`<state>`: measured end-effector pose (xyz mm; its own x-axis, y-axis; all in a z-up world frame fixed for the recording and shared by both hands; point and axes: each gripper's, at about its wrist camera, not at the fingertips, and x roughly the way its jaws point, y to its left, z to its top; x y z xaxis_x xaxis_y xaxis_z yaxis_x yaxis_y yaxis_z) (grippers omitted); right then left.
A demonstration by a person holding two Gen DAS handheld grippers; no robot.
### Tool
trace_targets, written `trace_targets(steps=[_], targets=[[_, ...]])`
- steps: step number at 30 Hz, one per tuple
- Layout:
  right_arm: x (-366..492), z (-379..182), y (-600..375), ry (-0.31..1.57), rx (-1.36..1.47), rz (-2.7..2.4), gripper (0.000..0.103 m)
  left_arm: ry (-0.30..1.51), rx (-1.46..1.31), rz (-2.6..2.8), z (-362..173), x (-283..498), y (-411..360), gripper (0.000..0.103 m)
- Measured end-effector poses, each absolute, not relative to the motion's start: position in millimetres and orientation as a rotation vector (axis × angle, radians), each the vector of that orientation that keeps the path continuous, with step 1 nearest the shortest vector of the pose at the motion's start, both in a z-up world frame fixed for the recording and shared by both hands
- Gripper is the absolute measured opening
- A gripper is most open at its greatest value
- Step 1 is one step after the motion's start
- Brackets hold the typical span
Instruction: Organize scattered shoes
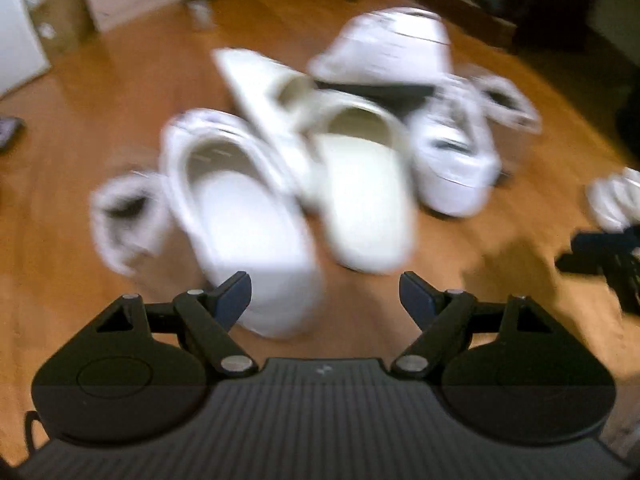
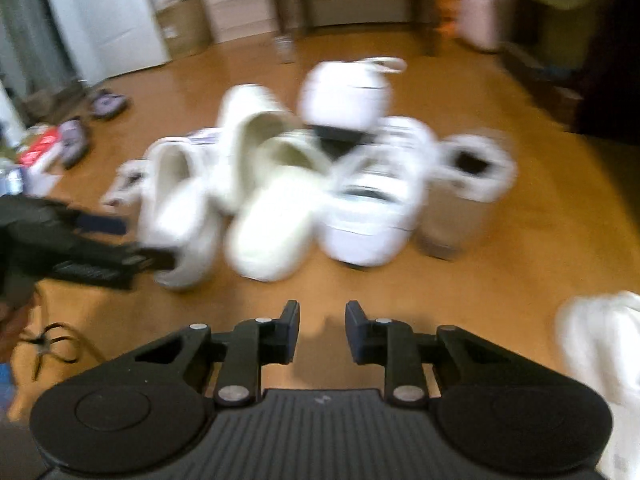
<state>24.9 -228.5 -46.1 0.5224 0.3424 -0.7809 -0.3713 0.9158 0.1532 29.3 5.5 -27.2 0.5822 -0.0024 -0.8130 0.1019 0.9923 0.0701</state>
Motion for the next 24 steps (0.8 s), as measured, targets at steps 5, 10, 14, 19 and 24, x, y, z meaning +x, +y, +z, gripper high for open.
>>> trace_targets(steps=[5, 10, 14, 19, 24], targets=[[34.1, -39.2, -182.6, 0.916, 0.026, 0.516, 0.028, 0.905, 0.253, 0.029, -29.3, 56.8, 32.9, 0.071], [41.0, -53.9, -192.3, 0.949, 0.171, 0.552, 0.031, 0.897, 0.374, 0.069, -42.0, 79.6, 41.3, 0.077], [48.4, -67.5, -202.7, 0.983, 0.327, 0.566, 0.031, 0.879, 0.414, 0.079, -56.2, 102.8, 45.2, 0.08], [53.0, -81.4, -206.2, 1.008, 0.339, 0.555, 0.031, 0.893, 0.439, 0.107, -73.7, 130.5, 43.8, 0.081], [57.7, -87.1, -213.1, 1.022, 0.389, 0.573, 0.031, 0.928, 0.389, 0.12, -84.9, 147.7, 44.2, 0.081]])
